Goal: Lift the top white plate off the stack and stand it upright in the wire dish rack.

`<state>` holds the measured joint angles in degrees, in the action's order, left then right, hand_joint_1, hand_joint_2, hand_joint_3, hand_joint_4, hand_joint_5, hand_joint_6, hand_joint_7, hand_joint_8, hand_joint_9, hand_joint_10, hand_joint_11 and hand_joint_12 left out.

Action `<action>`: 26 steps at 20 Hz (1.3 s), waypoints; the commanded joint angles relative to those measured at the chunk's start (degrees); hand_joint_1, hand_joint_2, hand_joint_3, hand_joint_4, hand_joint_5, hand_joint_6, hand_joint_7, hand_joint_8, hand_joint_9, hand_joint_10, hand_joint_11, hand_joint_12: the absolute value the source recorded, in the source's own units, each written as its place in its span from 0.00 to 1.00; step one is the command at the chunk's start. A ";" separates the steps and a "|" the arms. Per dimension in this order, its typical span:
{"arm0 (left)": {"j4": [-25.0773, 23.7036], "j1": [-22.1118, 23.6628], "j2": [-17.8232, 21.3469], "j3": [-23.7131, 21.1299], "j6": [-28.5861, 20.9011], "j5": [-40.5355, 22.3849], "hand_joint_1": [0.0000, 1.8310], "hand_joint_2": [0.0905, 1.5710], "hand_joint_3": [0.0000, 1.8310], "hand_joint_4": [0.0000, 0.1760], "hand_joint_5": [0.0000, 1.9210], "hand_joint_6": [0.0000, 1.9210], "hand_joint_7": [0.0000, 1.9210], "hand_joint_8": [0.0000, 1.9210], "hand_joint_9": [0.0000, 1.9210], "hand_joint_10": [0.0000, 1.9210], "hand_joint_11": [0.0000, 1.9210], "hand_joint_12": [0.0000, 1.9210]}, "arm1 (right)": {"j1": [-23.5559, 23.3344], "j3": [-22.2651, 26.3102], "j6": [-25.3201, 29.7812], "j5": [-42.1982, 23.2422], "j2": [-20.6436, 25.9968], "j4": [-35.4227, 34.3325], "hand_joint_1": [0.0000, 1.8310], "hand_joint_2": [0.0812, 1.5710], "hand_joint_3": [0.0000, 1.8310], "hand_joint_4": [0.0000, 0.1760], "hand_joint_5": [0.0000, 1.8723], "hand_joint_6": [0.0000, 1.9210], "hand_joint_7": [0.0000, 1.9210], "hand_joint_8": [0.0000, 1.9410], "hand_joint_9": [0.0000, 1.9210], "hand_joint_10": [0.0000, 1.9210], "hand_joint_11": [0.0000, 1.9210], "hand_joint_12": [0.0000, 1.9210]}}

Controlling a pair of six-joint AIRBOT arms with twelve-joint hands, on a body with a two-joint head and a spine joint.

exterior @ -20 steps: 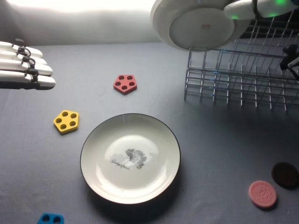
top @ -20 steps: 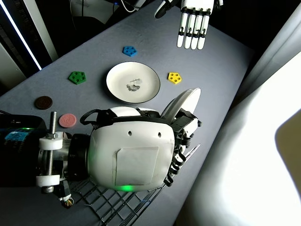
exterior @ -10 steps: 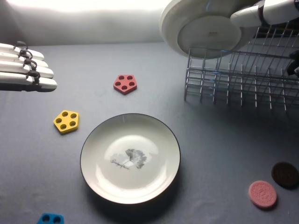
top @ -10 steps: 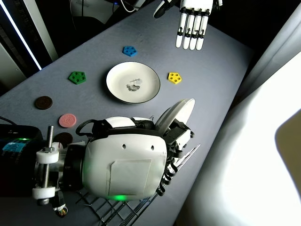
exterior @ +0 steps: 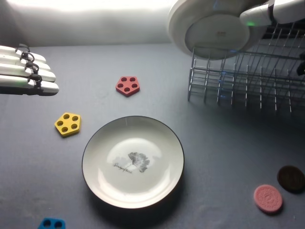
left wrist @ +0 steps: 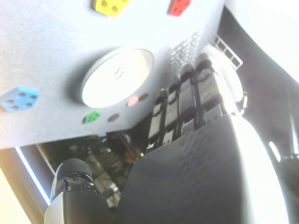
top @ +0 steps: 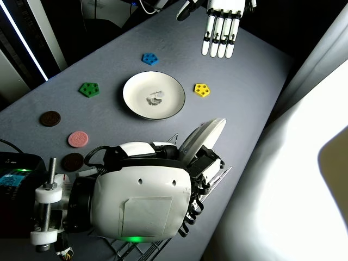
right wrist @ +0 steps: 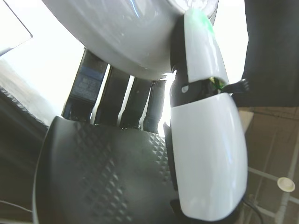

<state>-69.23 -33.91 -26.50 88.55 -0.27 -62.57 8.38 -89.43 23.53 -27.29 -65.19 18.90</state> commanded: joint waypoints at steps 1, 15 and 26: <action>4.41 1.34 0.69 -0.23 -0.20 -2.87 0.04 0.54 0.00 0.00 0.05 0.00 0.05 0.00 0.05 0.00 0.05 0.01 | -0.51 -0.74 1.14 -7.62 1.14 -2.63 0.81 0.69 0.00 0.00 0.43 0.62 0.51 0.42 0.49 0.50 0.49 0.74; 4.01 1.35 0.68 -0.69 -0.19 -3.00 0.04 0.54 0.00 0.00 0.05 0.00 0.04 0.00 0.04 0.00 0.04 0.00 | 1.33 -3.06 6.81 -8.14 1.13 2.17 0.81 0.67 0.00 0.00 0.44 0.60 0.54 0.38 0.52 0.44 0.51 0.69; 3.95 1.36 0.68 -0.72 -0.18 -3.04 0.04 0.54 0.00 0.00 0.04 0.00 0.04 0.00 0.04 0.00 0.04 0.00 | 3.30 -4.29 7.57 -9.37 1.00 2.42 0.76 0.67 0.00 0.00 0.48 0.56 0.57 0.38 0.56 0.47 0.66 0.17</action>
<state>-69.65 -33.91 -26.50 88.01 -0.27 -62.63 12.14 -93.12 29.82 -29.69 -65.19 24.67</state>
